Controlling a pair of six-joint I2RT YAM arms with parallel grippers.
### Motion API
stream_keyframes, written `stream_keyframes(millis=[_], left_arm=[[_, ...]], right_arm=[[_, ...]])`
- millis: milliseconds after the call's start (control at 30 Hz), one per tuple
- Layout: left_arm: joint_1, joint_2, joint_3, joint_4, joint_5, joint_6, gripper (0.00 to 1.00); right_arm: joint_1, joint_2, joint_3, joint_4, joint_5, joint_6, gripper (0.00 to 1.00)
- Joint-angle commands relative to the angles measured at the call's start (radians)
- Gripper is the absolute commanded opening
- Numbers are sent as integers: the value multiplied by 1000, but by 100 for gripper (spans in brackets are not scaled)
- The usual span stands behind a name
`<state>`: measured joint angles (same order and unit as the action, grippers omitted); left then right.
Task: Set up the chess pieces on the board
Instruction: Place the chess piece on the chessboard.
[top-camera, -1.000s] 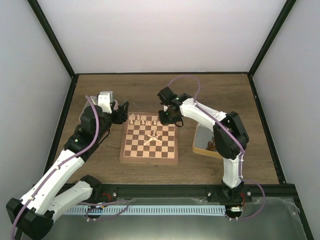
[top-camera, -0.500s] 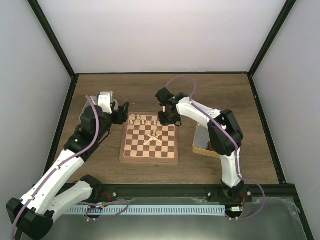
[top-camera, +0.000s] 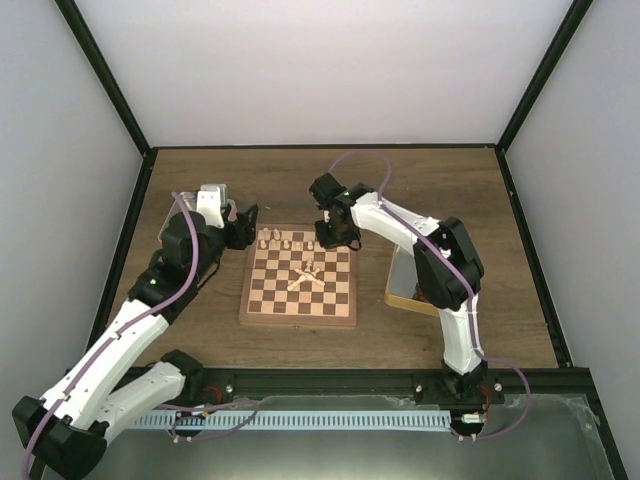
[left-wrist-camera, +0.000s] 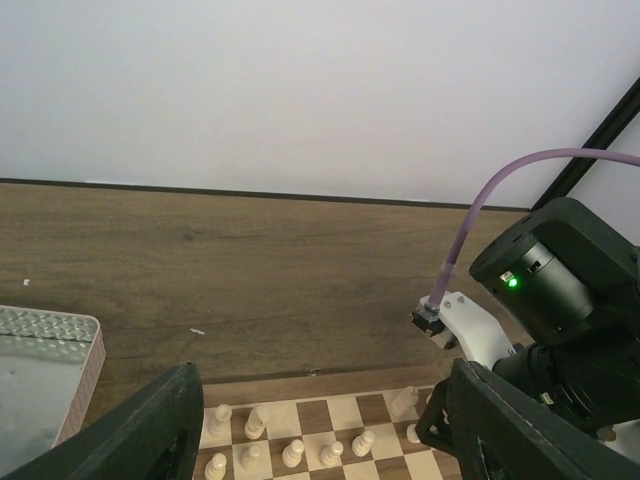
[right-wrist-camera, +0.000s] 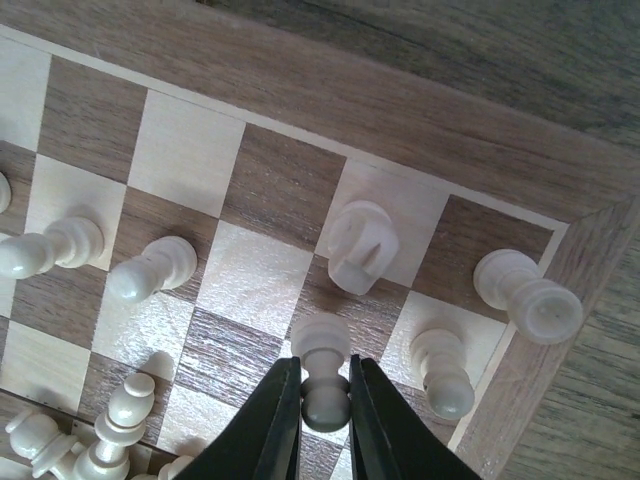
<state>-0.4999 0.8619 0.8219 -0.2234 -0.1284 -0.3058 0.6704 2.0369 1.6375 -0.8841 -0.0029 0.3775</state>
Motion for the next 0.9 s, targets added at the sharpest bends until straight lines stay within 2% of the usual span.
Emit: stream_keyframes(millis=[0,467,667,867], left_arm=[[0,-8,-7,4,6,7,69],[0,-5,-8,7,9,4,69],[0,-4,-8,7,12,4,69],[0,-1,-7,9,13,4,69]], right_arm=[[-2,20,47,-11,21,-6,16],[0,20,50,-11,16,-14,17],[0,28,48,-2,13,-17,9],[0,21,44,17,37,-13,8]])
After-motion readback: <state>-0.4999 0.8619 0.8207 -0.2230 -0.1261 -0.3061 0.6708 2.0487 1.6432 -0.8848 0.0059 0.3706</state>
